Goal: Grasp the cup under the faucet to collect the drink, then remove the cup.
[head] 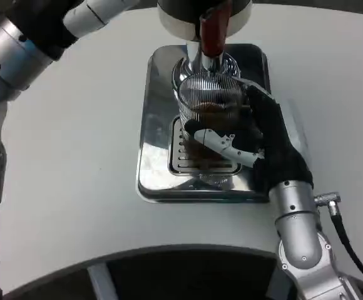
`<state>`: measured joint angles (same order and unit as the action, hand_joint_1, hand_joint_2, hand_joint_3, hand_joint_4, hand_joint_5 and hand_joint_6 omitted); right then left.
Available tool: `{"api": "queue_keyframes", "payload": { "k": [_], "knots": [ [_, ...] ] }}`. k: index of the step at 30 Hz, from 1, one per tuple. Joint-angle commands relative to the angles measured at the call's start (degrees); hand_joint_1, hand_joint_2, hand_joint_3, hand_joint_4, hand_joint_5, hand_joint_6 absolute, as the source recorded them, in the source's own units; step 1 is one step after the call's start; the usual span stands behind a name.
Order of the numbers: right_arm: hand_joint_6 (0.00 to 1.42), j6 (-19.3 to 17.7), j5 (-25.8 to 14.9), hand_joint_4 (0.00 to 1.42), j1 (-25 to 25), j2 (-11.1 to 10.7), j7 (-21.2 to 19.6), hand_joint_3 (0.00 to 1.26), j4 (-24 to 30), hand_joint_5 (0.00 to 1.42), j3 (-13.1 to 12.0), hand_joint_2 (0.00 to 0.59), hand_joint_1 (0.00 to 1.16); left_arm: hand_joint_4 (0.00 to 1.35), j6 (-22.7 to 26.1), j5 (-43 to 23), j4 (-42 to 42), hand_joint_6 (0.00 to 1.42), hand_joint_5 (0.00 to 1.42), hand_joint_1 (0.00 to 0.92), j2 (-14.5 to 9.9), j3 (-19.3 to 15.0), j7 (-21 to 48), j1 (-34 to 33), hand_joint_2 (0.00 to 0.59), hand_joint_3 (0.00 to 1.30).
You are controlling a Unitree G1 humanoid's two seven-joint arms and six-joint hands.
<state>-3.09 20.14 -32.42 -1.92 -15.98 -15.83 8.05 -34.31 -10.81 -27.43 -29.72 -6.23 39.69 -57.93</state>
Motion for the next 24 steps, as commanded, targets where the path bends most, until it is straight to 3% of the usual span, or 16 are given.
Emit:
{"api": "queue_keyframes", "payload": {
  "k": [1, 15, 24],
  "knots": [
    [0.51, 0.70, 0.59, 0.58, 2.12, 0.91, -1.15, 0.46, 1.05, 0.63, -0.05, 0.255, 0.77, 0.27, 1.32, -1.21, 3.72, 0.27, 0.37, 0.000, -1.39, -1.04, 0.06, 3.18, 0.108, 0.19],
    [0.77, -0.40, 1.56, 0.73, 4.17, 0.98, -2.76, 0.58, 3.45, 0.82, -0.58, 0.211, 0.81, 0.31, 4.15, -2.74, 8.86, 0.30, 0.39, 0.000, -2.64, -3.60, -0.68, 10.28, 0.119, 0.22],
    [0.82, -1.86, 2.36, 0.76, 5.77, 0.21, -3.25, 0.61, 4.77, 0.87, -0.48, 0.205, 0.83, 0.33, 4.40, -3.13, 10.02, 0.33, 0.41, 0.000, -3.29, -5.67, -0.72, 13.39, 0.121, 0.24]
  ]
}}
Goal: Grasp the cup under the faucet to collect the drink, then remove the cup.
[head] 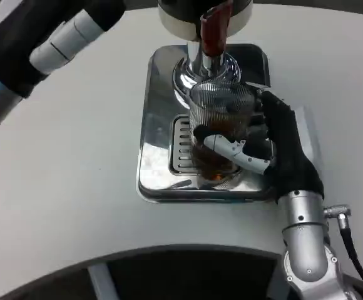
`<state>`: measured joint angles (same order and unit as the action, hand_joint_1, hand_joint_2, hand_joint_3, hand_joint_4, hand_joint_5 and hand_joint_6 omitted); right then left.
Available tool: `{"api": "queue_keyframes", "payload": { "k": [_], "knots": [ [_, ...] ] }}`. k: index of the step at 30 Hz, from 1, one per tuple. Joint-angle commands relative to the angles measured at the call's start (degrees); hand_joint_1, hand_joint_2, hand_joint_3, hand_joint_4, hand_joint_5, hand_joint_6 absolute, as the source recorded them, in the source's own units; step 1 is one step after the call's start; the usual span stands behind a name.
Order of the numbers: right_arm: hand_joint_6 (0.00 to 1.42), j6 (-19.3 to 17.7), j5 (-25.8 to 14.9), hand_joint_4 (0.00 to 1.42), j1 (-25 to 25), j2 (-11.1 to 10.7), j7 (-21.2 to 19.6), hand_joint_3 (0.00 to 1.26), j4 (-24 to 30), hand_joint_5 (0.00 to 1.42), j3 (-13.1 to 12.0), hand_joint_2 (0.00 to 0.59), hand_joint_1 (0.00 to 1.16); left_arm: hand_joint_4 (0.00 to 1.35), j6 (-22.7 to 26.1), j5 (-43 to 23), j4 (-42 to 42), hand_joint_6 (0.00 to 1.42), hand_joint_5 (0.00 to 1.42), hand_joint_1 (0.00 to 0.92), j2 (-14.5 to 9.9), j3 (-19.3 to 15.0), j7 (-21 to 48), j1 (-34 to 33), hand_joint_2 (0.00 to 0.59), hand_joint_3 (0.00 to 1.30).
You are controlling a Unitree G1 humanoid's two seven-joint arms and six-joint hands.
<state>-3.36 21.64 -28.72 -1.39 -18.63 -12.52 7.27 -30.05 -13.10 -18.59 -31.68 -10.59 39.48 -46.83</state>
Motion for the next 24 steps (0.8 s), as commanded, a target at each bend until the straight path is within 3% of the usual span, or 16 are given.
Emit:
{"api": "queue_keyframes", "payload": {
  "k": [1, 16, 24],
  "knots": [
    [0.82, -1.66, 1.15, 0.76, 2.24, -0.43, -0.69, 0.61, 1.66, 0.87, 0.35, 0.205, 0.83, 0.33, 0.09, -0.80, 1.19, 0.33, 0.41, 0.000, -1.44, -1.43, -0.45, 2.47, 0.121, 0.24],
    [0.91, -3.17, 1.88, 0.79, 2.24, -0.54, -2.15, 0.64, 1.65, 0.95, -0.02, 0.199, 0.85, 0.33, 0.12, -0.61, 1.28, 0.33, 0.41, 0.000, -2.25, -2.37, -0.41, 3.70, 0.125, 0.24],
    [1.00, -5.20, 2.11, 0.84, 4.38, -0.81, -3.77, 0.68, 3.15, 1.02, -0.17, 0.190, 0.86, 0.33, 1.57, -0.85, 4.61, 0.34, 0.41, 0.000, -2.64, -3.77, -1.49, 7.70, 0.127, 0.24]
  ]
}}
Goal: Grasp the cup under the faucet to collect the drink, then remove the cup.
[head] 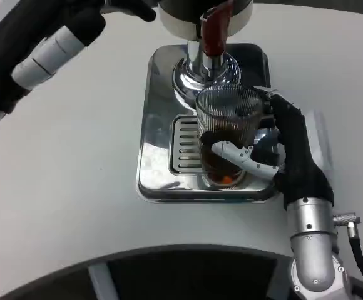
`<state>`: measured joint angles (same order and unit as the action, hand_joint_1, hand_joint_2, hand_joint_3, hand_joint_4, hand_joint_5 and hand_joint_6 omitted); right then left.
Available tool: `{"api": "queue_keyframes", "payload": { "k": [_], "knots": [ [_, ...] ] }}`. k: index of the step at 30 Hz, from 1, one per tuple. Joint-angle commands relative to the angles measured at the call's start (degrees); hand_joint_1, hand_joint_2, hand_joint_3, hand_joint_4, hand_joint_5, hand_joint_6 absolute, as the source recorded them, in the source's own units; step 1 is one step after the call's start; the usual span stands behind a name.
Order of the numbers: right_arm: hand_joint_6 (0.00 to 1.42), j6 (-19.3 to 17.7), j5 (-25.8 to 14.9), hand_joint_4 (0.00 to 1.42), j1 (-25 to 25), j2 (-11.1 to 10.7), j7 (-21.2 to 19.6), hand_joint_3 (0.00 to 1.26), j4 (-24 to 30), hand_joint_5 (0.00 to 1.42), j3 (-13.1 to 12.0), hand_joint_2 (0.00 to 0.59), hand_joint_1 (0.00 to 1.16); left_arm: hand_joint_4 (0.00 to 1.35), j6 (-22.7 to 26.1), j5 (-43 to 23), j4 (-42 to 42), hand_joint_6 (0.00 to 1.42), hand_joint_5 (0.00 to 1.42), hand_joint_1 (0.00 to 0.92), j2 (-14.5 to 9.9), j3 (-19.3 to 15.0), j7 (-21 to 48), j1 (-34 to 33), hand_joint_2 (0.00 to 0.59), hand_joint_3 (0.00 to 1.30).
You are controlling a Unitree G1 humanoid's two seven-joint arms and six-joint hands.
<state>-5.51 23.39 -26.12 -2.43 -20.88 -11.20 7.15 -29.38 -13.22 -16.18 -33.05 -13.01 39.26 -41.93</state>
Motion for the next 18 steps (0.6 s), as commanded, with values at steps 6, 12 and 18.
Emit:
{"api": "queue_keyframes", "payload": {
  "k": [6, 12, 18],
  "knots": [
    [1.02, -3.44, 0.31, 0.85, 3.64, -0.02, -1.70, 0.70, 3.85, 1.05, -0.33, 0.179, 0.88, 0.33, 2.23, -0.64, 5.78, 0.34, 0.41, 0.000, -1.56, -2.89, -2.50, 7.59, 0.127, 0.24],
    [1.06, -3.50, 0.43, 0.88, 4.80, 0.10, -1.65, 0.72, 5.65, 1.07, -0.23, 0.176, 0.88, 0.33, 3.55, -0.75, 9.25, 0.34, 0.41, 0.000, -1.58, -4.07, -3.64, 12.39, 0.128, 0.25],
    [1.09, -3.57, 0.85, 0.88, 6.88, 0.32, -1.81, 0.74, 8.43, 1.09, -0.04, 0.167, 0.89, 0.33, 4.49, -0.26, 13.40, 0.34, 0.41, 0.000, -1.39, -5.34, -4.59, 19.94, 0.128, 0.25]
  ]
}}
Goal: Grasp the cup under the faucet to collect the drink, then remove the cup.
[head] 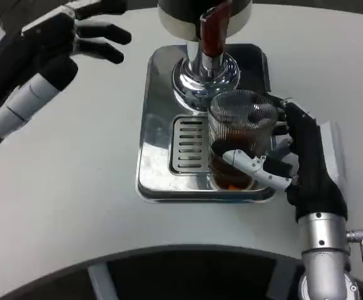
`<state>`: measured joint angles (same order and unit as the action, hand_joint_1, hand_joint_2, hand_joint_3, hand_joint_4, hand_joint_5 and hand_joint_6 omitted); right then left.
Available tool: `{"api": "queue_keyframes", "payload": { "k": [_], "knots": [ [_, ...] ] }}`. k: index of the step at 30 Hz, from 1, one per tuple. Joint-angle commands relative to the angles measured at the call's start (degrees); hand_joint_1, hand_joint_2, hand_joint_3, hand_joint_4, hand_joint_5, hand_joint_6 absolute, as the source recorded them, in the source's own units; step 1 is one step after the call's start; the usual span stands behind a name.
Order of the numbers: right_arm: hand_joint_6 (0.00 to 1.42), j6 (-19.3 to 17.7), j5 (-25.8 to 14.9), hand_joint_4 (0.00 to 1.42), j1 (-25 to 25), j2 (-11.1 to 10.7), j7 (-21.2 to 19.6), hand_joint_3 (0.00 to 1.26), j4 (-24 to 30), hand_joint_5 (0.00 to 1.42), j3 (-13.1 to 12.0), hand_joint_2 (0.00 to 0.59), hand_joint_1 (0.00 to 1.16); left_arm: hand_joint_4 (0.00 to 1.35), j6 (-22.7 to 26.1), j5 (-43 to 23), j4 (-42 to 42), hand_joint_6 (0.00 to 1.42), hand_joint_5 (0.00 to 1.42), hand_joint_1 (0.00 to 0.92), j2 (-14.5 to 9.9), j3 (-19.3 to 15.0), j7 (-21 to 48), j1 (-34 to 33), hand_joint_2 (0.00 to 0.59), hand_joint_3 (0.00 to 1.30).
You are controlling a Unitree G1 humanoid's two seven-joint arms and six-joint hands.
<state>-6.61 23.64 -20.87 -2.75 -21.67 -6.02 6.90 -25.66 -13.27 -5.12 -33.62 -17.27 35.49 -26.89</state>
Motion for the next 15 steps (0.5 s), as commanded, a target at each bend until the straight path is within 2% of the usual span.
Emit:
{"api": "queue_keyframes", "payload": {
  "k": [1, 8, 15],
  "knots": [
    [1.09, -2.53, 0.73, 0.88, 1.95, 0.68, -1.11, 0.74, 3.64, 1.09, 0.21, 0.166, 0.89, 0.33, 0.98, -0.17, 2.78, 0.34, 0.41, 0.000, -0.76, -1.20, -1.06, 5.75, 0.128, 0.25],
    [1.11, -2.89, 1.45, 0.91, 3.72, 0.89, -1.39, 0.75, 5.80, 1.11, -0.01, 0.154, 0.90, 0.34, 1.31, 0.78, 5.89, 0.34, 0.41, 0.000, -0.46, -1.13, -2.13, 11.76, 0.129, 0.25],
    [1.14, -2.58, 1.57, 0.92, 5.31, 1.05, -1.23, 0.77, 7.99, 1.12, -0.19, 0.149, 0.90, 0.34, 1.44, 1.95, 6.39, 0.33, 0.41, 0.000, -0.25, -0.81, -3.40, 14.15, 0.129, 0.25]
  ]
}}
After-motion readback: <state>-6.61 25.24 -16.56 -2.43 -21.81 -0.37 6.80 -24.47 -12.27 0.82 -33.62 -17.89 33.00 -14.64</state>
